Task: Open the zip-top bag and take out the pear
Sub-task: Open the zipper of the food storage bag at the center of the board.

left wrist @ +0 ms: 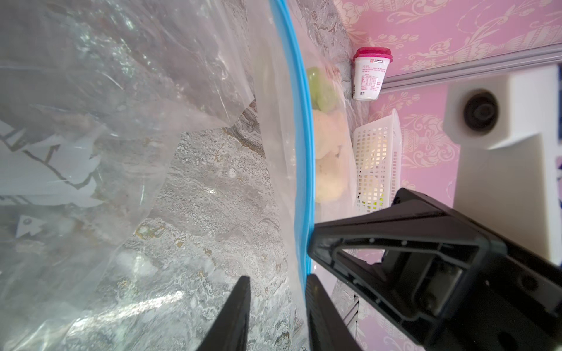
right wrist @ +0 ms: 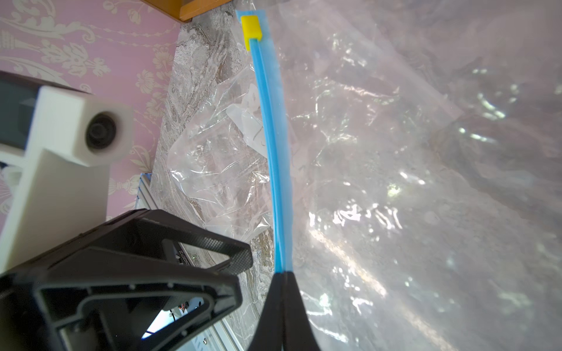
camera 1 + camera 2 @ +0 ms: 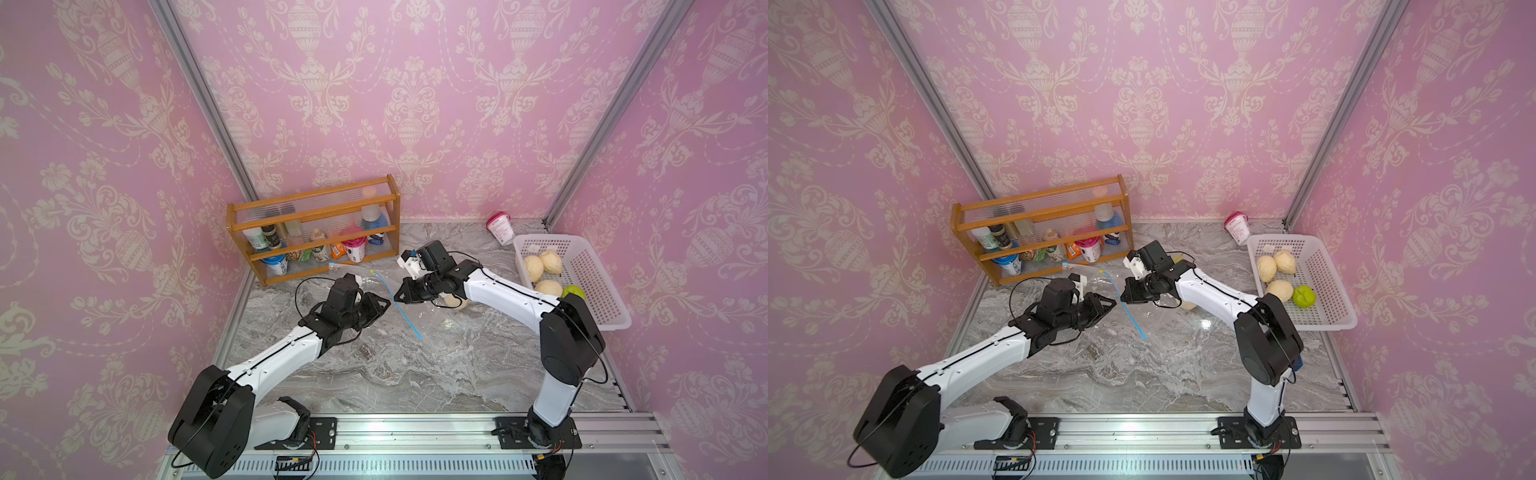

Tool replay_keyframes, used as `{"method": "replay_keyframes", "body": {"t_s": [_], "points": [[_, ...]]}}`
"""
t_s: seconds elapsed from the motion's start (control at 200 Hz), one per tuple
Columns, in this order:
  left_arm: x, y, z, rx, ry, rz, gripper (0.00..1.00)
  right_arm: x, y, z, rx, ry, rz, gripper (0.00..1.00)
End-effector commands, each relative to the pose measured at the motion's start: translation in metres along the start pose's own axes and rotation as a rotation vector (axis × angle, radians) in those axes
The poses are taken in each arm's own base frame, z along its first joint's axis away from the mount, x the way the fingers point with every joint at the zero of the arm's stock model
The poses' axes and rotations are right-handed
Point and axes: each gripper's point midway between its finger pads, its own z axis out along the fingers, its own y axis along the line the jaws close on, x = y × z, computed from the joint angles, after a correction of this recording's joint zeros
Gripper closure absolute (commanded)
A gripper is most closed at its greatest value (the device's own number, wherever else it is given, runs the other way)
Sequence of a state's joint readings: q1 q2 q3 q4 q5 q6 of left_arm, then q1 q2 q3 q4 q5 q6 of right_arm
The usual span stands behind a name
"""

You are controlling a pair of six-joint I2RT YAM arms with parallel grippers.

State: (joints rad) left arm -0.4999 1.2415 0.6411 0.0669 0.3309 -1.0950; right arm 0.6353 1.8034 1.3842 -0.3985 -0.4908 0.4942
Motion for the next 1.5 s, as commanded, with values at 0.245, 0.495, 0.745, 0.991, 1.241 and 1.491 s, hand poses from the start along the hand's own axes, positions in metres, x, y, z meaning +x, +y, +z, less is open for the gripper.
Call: {"method": "replay_keyframes", "body": {"t_s": [0.245, 0.495, 0.745, 0.991, 1.241, 1.491], "points": [[-0.008, -0.007, 0.002, 0.047, -0.065, -0.015, 0.64, 0.004, 0.012, -0.009, -0.066, -0.004, 0.020, 1.00], [-0.009, -0.007, 0.009, 0.049, -0.065, -0.017, 0.68, 0.003, 0.018, -0.011, -0.098, -0.009, 0.023, 1.00], [-0.006, -0.005, 0.012, 0.037, -0.058, -0.011, 0.71, -0.001, 0.021, -0.014, -0.131, -0.025, 0.046, 1.00], [-0.006, 0.000, 0.016, 0.016, -0.058, -0.005, 0.83, -0.005, 0.025, -0.018, -0.184, -0.046, 0.075, 1.00], [-0.009, -0.008, 0.023, 0.037, -0.058, 0.011, 0.86, -0.006, 0.028, -0.019, -0.201, -0.046, 0.078, 1.00], [-0.008, -0.013, 0.026, 0.045, -0.042, 0.034, 1.00, -0.008, 0.025, -0.024, -0.156, -0.063, 0.069, 1.00]]}}
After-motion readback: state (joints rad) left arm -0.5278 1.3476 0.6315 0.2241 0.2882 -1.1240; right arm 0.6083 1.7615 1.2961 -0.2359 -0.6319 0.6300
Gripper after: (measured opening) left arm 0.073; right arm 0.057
